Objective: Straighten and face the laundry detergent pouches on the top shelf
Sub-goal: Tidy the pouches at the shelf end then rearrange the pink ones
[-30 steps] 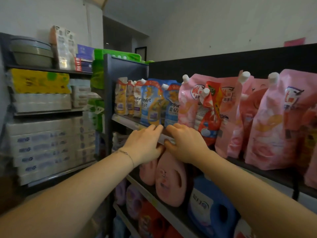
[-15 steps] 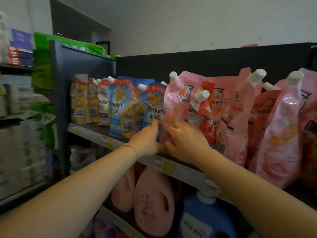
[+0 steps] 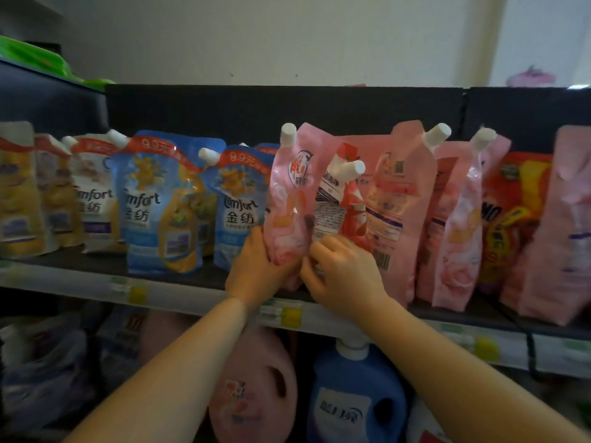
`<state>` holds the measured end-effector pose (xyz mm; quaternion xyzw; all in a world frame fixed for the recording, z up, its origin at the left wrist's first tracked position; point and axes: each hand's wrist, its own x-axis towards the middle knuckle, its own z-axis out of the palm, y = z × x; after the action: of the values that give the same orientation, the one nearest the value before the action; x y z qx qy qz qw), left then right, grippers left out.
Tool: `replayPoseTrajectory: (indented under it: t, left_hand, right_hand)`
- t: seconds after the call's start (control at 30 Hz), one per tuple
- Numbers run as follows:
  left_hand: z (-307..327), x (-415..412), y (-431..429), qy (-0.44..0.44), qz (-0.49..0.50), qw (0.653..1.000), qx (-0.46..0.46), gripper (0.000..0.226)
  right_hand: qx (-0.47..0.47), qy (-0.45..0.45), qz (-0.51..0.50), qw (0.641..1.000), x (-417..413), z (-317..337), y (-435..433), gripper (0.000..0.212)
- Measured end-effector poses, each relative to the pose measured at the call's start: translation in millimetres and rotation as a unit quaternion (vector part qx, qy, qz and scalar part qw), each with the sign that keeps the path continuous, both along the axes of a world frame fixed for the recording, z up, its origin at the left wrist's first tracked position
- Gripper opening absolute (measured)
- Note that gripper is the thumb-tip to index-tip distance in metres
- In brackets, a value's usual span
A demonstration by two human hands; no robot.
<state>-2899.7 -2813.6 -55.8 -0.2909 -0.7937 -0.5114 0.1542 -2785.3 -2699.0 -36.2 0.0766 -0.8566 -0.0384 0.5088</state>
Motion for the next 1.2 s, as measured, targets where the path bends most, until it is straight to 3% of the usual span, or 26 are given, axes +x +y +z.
replayPoseTrajectory:
  t: [0.13,0.23,0.43,0.63,0.83,0.93,1.07,1.2]
  left_hand:
    - [-3.8,-2.3,-0.2,0.003,0.002,1.0,-0.002,0.08]
    - [-4.4,-4.1,0.4,0.023,0.012,1.0,-0.018,0.081]
    - [-5.9,-9.6,1.1,0.027,0.033,0.998,-0.047,0.101]
    - [-7.8,-12.8,3.4,0.027,0.036,0.998,-0.044,0.102]
    - [-9.7,-12.4,0.7,0.031,0.005,0.999,0.015,0.076]
    - [-9.7,-14.4,-0.9,0.033,-0.011,0.999,0.032,0.07]
    - [-8.4,-13.7,-1.0,0.037,-0.02,0.998,0.04,0.066]
    - [-6.5,-12.1,-1.9,0.036,-0.01,0.999,0.028,0.065]
  right_hand:
    - [-0.107,0.022,-0.114,0.987,12.9,-7.7,3.8,0.03]
    - [-0.207,-0.006,-0.192,0.959,14.5,-3.9,0.4,0.066]
    - [-0.42,0.012,-0.168,0.892,6.1,-8.6,-10.0,0.093]
    - [-0.359,-0.043,-0.281,0.889,-4.5,-19.5,-17.0,0.1]
    - [-0.369,0.051,-0.239,0.897,-18.8,-36.3,-14.6,0.074]
    - [-0.376,0.052,-0.165,0.91,-19.4,-34.3,-15.5,0.062]
    - [-0.405,-0.005,-0.128,0.905,-17.5,-20.2,-12.2,0.087]
    - [-0.516,-0.055,-0.089,0.85,-11.4,4.5,-7.8,0.105]
